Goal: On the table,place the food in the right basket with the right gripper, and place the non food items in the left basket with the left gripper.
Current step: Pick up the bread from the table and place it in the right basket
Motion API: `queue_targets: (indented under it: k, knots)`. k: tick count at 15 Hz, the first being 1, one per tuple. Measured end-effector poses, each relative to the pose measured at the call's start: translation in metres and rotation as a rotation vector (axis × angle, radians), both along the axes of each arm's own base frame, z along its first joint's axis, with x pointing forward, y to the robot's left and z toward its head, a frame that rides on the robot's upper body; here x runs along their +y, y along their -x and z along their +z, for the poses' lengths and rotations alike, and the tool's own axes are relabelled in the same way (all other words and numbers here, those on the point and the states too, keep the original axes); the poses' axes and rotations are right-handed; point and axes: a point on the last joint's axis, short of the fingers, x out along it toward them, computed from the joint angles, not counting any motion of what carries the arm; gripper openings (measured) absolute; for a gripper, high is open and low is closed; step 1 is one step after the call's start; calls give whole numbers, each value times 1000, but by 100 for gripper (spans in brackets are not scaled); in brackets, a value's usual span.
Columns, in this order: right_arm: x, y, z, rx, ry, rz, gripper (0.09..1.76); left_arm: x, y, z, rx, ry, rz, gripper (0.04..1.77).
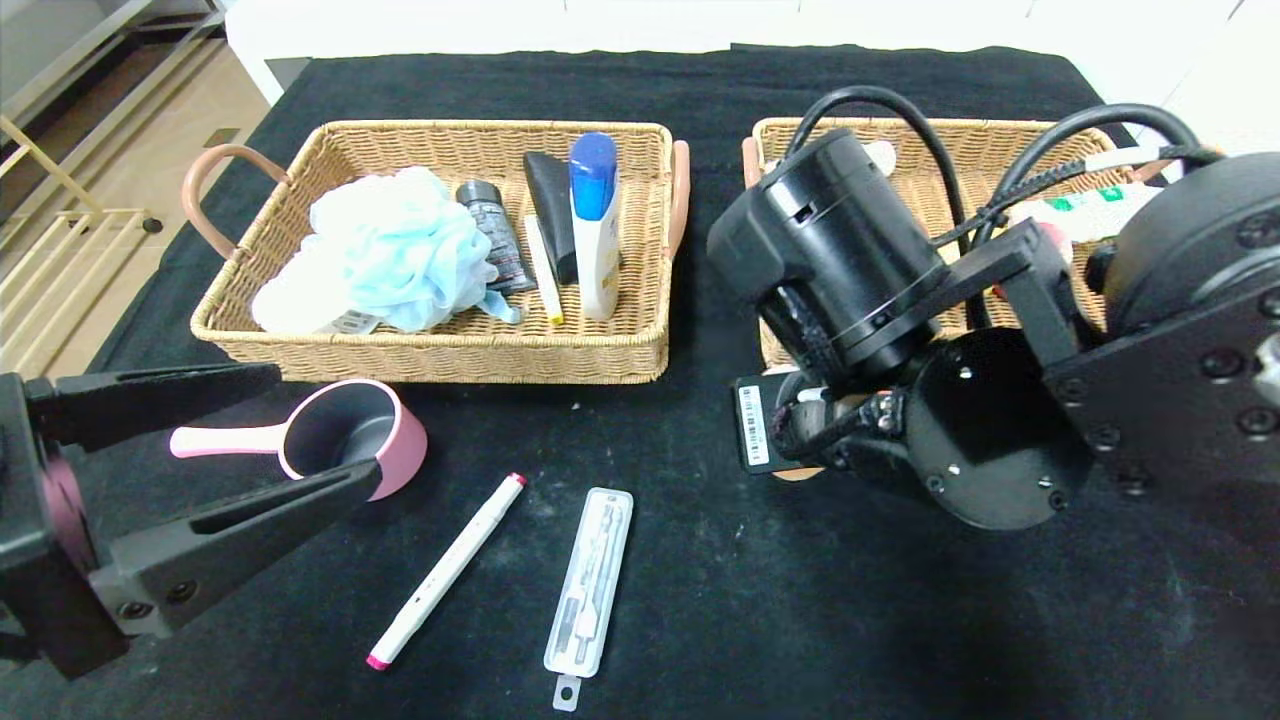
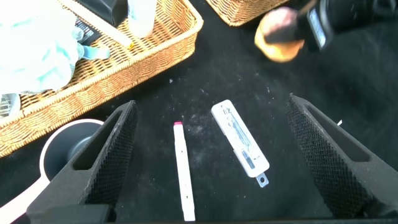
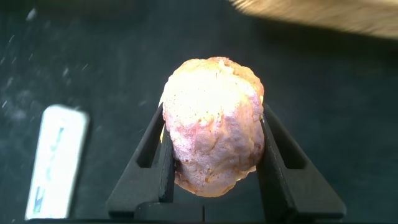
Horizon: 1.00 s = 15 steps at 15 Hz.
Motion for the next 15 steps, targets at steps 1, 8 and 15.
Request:
queue_targets:
  k: [1, 8, 15]
  knots:
    - [-6, -2, 5, -9, 1, -7, 80, 0, 0, 0, 1, 0, 0, 172]
    - [-44, -19, 37, -90, -8, -74, 80, 0, -1, -1, 5, -2, 0, 172]
    - [-56, -51, 71, -281, -75, -104, 80, -1, -2, -19, 64, -25, 0, 172]
